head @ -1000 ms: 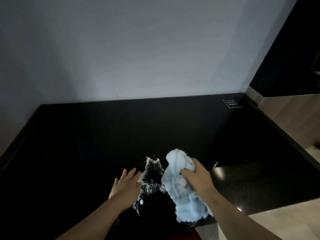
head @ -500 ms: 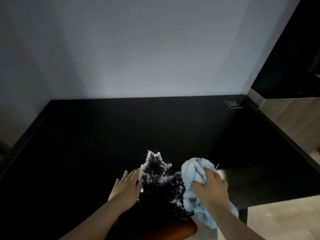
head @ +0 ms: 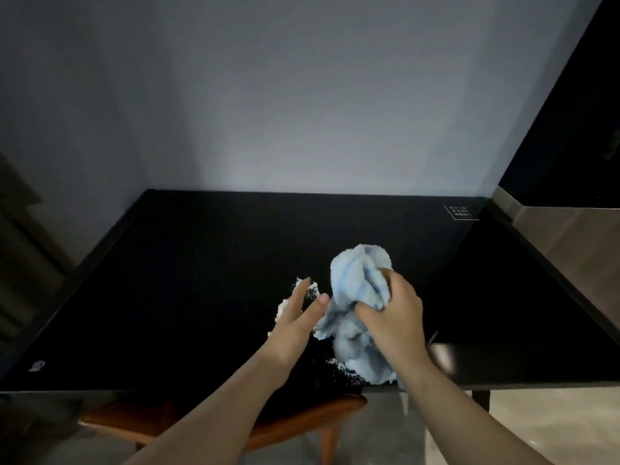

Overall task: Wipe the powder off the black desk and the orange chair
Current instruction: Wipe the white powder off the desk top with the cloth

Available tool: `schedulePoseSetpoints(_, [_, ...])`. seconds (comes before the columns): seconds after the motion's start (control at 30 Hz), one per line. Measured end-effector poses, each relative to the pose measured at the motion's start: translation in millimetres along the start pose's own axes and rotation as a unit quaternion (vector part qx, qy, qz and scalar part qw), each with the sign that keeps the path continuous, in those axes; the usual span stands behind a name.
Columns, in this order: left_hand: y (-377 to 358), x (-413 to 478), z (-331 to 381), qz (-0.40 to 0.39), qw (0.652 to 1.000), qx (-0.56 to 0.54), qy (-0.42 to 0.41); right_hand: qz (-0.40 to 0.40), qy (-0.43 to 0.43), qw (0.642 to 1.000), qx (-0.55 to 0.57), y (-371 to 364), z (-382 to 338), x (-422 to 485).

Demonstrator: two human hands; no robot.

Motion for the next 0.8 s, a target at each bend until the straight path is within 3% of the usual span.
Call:
schedulePoseSetpoints(0.1, [-4, -5, 17, -0.053, 0.996, -0.07, -0.011, -0.064, 0.036, 0.997, 0.034, -13, -27, -10])
schedulePoseSetpoints(0.2, [12, -11, 31, -0.048, 0.995, -0.084, -0.001, -0.158, 0.049, 0.98, 0.109, -26, -50, -20])
schedulePoseSetpoints(0.33, [49, -20, 44, -0.044, 0.993, -0.108, 0.034, -0.324, 0.019, 0.908, 0.265, -51, -79, -30])
schedulePoseSetpoints(0.4, [70, -22, 50, -0.02, 0.994, -0.105, 0.029, -0.336, 0.011, 0.886, 0.32, -61, -93, -30])
schedulePoseSetpoints(0.5, [104, -21, 61, 0.095, 0.992, -0.079, 0.015, -0.328, -0.001, 0.881, 0.34, -77, -110, -29])
schedulePoseSetpoints(0.67, [144, -24, 83, 0.231, 0.967, 0.086, -0.063, -0.313, -0.053, 0.888, 0.332, -104, -117, -26])
schedulePoseSetpoints(0.73, [157, -28, 92, 0.27, 0.927, 0.248, -0.081, -0.289, -0.089, 0.903, 0.304, -111, -107, -22])
schedulePoseSetpoints(0.8, [167, -27, 95, 0.295, 0.856, 0.418, -0.069, -0.266, -0.114, 0.918, 0.27, -116, -93, -19])
Point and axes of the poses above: each hand's wrist, its own x-axis towards the middle knuckle, its own y-axis out of the back of the hand, z = x × y, the point moved 4 cm from there along x, towards the middle knuckle, and after that the axes turned 12 degrees about -x, right-handed, at the moved point
